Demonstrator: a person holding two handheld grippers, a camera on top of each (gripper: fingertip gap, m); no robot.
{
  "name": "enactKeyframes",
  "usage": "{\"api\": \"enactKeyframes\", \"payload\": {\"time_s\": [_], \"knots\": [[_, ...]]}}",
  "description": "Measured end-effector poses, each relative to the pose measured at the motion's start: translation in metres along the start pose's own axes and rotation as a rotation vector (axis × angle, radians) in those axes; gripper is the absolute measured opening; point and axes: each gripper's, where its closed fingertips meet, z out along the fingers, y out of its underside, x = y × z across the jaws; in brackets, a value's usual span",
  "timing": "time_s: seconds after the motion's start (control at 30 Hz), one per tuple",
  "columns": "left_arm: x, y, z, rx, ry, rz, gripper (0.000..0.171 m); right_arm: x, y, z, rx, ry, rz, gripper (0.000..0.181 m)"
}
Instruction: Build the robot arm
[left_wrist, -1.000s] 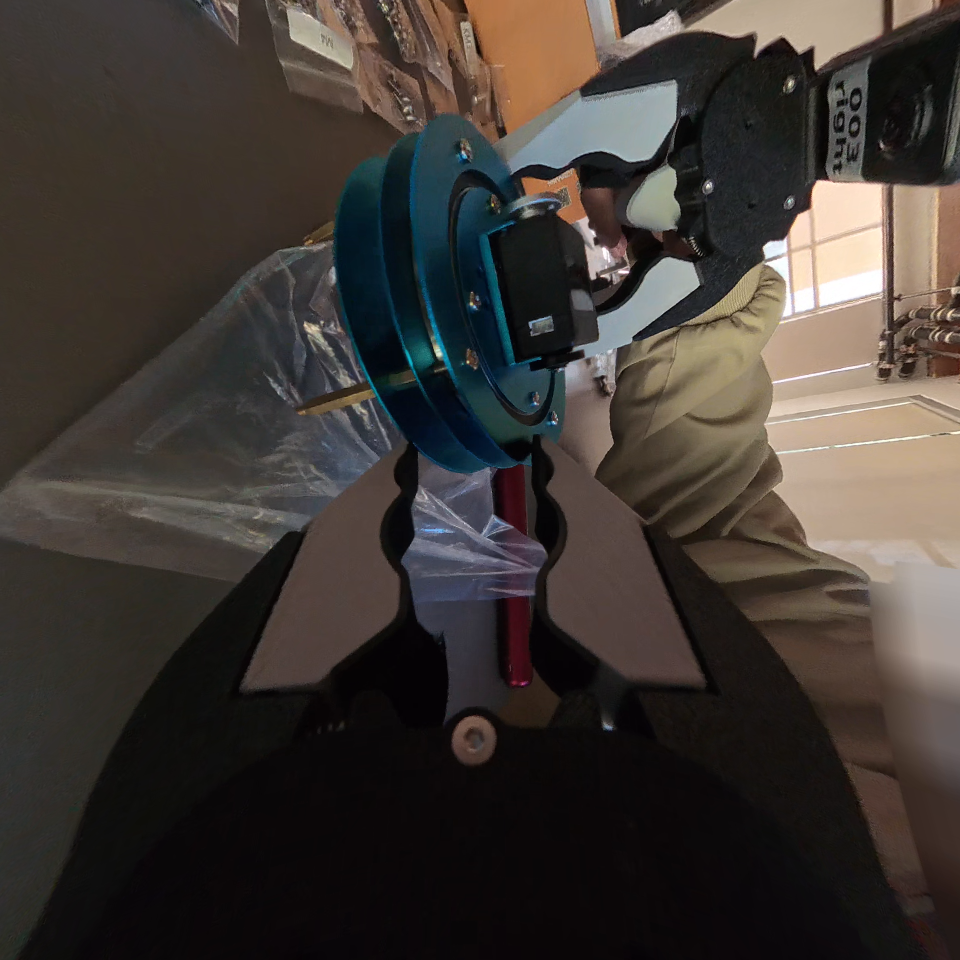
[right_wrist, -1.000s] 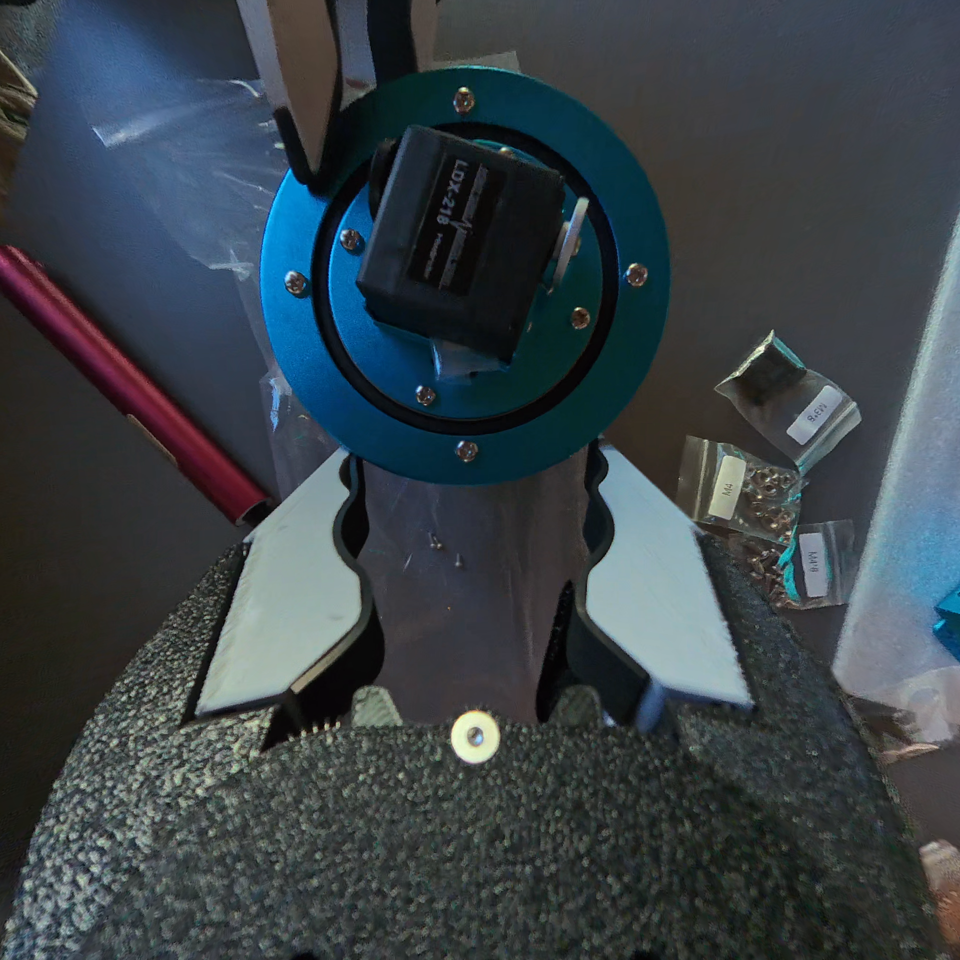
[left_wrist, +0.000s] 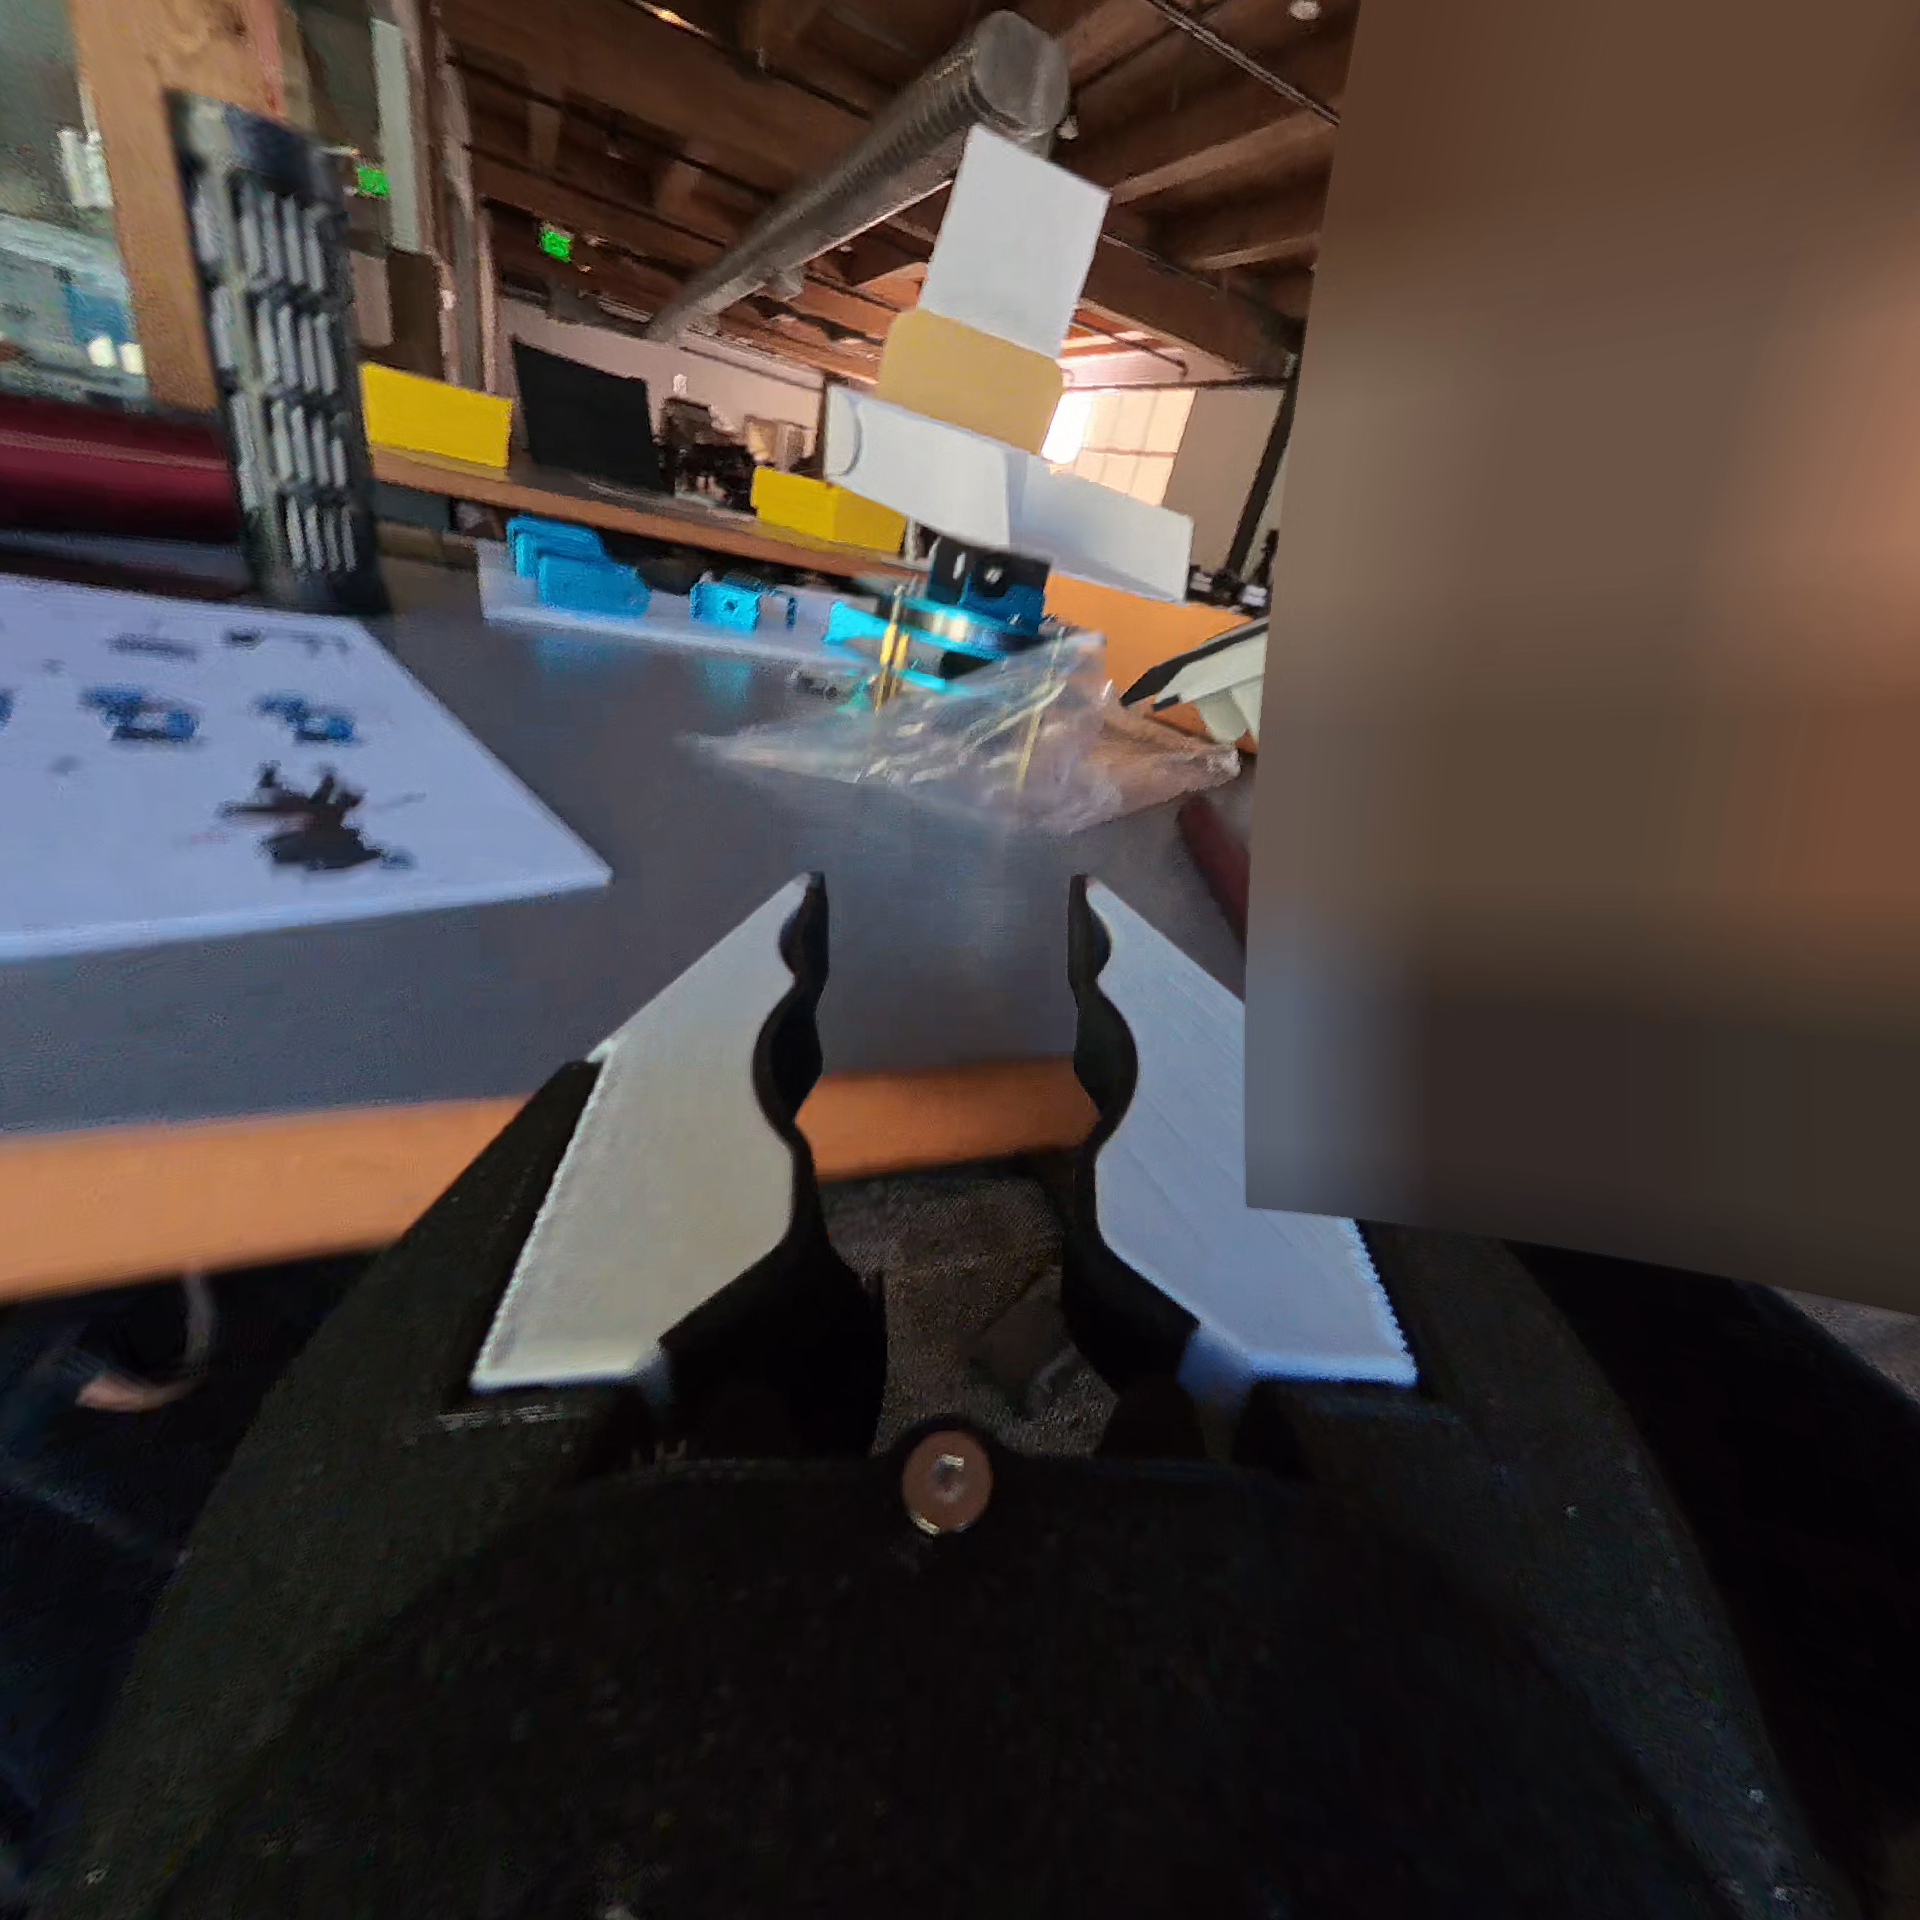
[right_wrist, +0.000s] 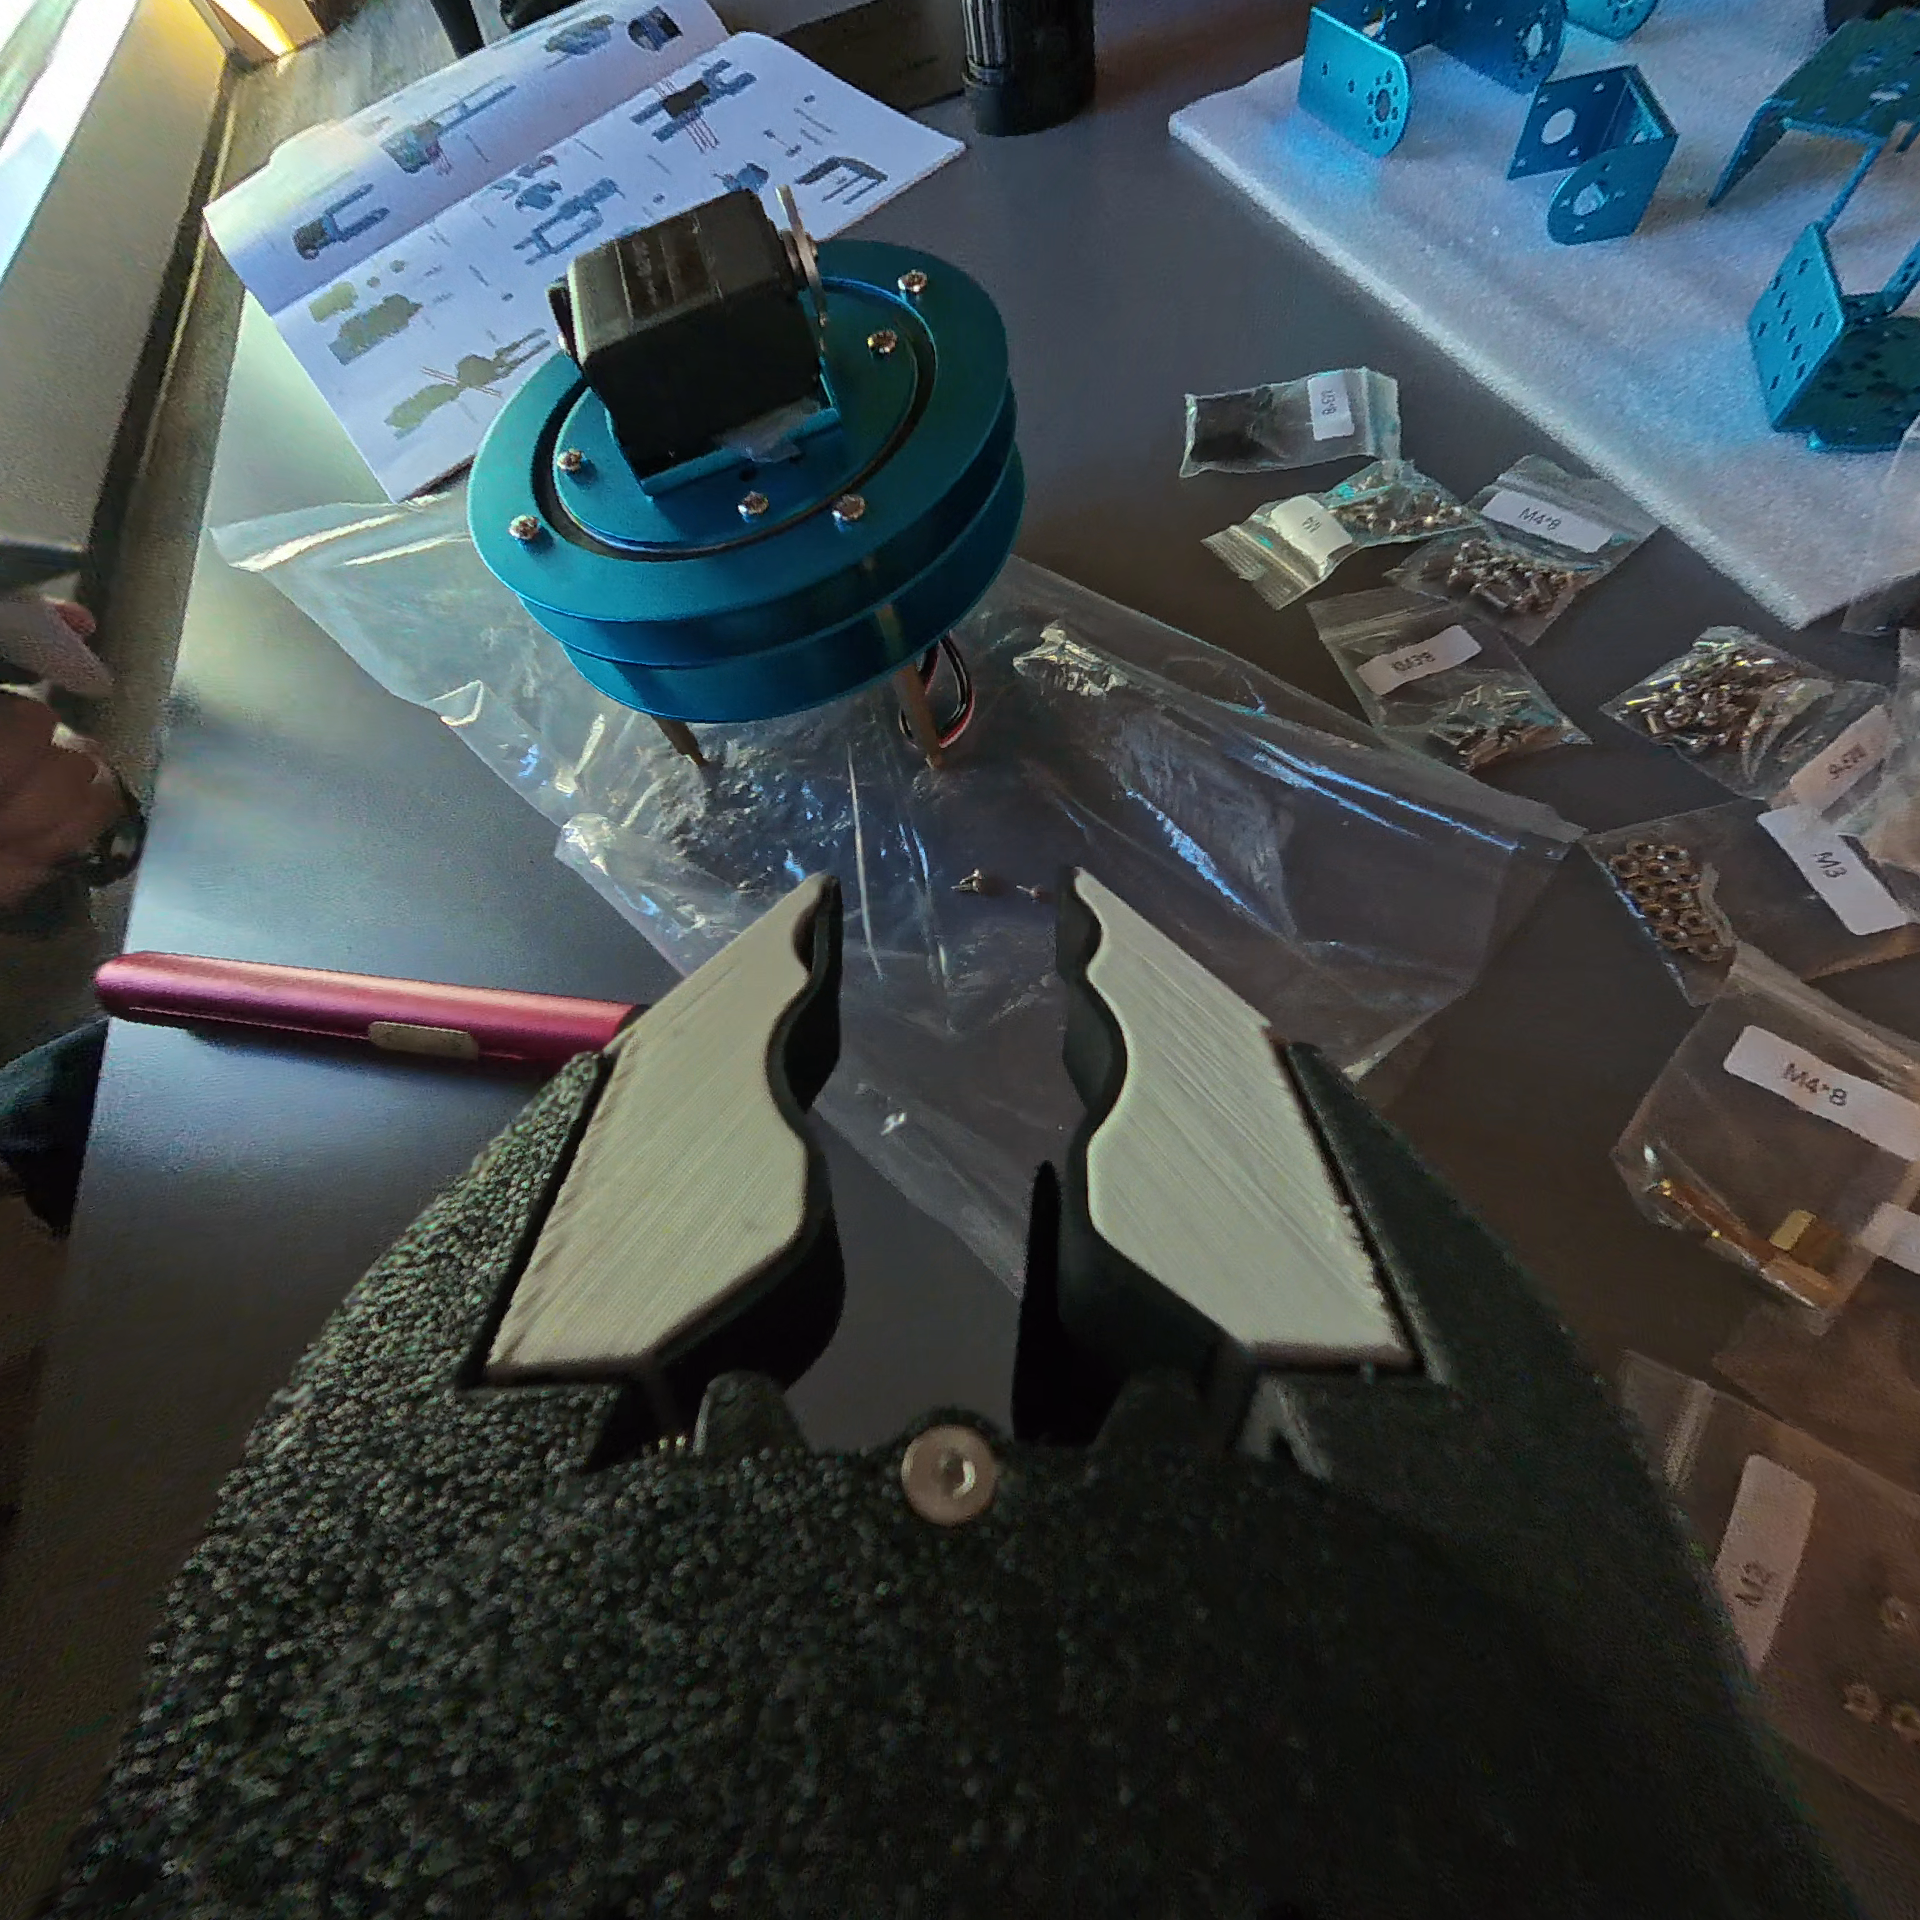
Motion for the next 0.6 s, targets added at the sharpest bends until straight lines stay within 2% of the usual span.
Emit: {"api": "enactKeyframes", "payload": {"time_s": [0.03, 0.17, 0.27, 0.37, 0.6], "knots": [[-0.006, 0.012, -0.013, -0.005, -0.030, -0.012, 0.045, 0.001, 0.001, 0.001, -0.002, 0.006, -0.003, 0.040], [-0.014, 0.039, -0.061, -0.021, -0.106, 0.012, 0.045, 0.000, -0.002, 0.001, 0.012, 0.038, -0.044, 0.040], [-0.016, 0.072, -0.079, -0.129, -0.134, 0.050, 0.045, -0.005, -0.009, 0.001, 0.038, 0.065, -0.095, 0.041], [-0.012, 0.099, -0.088, -0.208, -0.121, 0.023, 0.046, -0.013, -0.015, 0.002, 0.068, 0.068, -0.139, 0.045], [-0.010, 0.128, -0.083, -0.301, -0.082, -0.081, 0.046, -0.044, -0.025, 0.006, 0.124, 0.038, -0.255, 0.065]]}}
